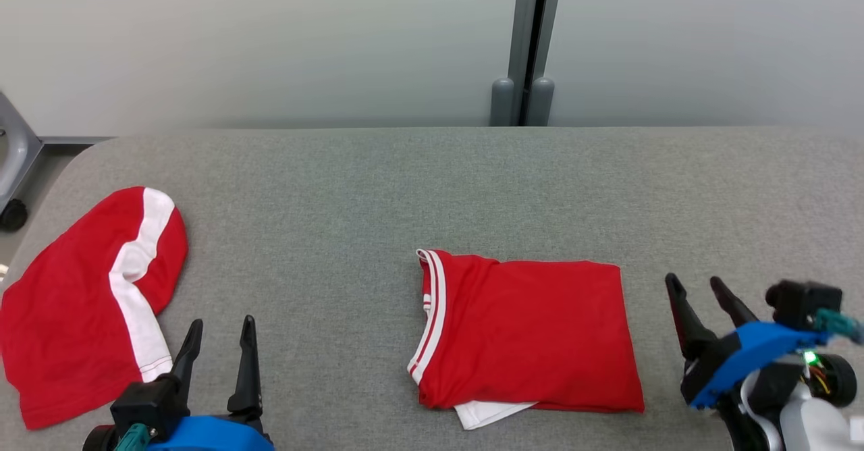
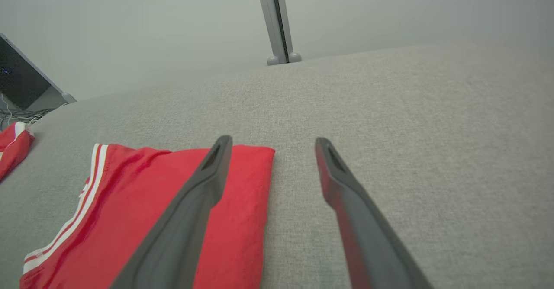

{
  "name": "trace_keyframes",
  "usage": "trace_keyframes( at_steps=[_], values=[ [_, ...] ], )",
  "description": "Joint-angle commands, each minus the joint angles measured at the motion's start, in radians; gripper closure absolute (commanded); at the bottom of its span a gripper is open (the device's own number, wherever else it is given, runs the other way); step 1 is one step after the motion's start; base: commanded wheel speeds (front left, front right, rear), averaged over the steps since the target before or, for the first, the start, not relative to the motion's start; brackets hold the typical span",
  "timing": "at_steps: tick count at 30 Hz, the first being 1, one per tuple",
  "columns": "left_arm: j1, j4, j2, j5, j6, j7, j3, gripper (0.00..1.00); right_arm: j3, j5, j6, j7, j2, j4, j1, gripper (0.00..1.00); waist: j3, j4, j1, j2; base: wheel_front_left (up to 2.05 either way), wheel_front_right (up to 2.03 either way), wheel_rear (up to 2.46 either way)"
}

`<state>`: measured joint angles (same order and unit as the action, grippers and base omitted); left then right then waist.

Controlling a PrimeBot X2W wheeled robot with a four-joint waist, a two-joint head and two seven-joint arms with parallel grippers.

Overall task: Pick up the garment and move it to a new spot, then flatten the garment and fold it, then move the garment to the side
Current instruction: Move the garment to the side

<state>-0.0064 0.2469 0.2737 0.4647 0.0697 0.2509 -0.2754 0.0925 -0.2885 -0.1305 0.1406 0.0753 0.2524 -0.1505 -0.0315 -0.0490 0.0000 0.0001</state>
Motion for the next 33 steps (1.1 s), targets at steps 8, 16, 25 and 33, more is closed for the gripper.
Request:
trace_keyframes(
  at_steps=[8,16,25,33],
  values=[
    [-0.045,-0.007,-0.001,-0.012,-0.006,-0.006,-0.019,0.00,0.030,0.011,0.000,0.274,-0.024,0.090,-0.111,0.00,-0.033,-0.039,0.0000,-0.0001,0.00,0.00,0.00],
    [-0.060,-0.009,0.008,-0.014,-0.005,-0.003,-0.023,0.00,0.047,-0.025,0.000,0.339,-0.024,0.244,-0.142,0.00,-0.048,-0.068,0.0000,-0.0001,0.00,0.00,0.00],
    [-0.062,-0.011,0.002,-0.009,-0.004,0.001,-0.030,0.00,0.020,-0.023,0.000,0.381,-0.026,0.364,-0.167,0.00,-0.062,-0.068,0.0000,-0.0001,0.00,0.00,0.00],
    [-0.076,-0.001,-0.008,-0.012,-0.011,0.006,-0.039,0.00,-0.001,-0.016,0.000,0.397,-0.029,0.415,-0.186,0.07,-0.081,-0.068,0.0000,-0.0001,0.00,0.00,0.00]
  ],
)
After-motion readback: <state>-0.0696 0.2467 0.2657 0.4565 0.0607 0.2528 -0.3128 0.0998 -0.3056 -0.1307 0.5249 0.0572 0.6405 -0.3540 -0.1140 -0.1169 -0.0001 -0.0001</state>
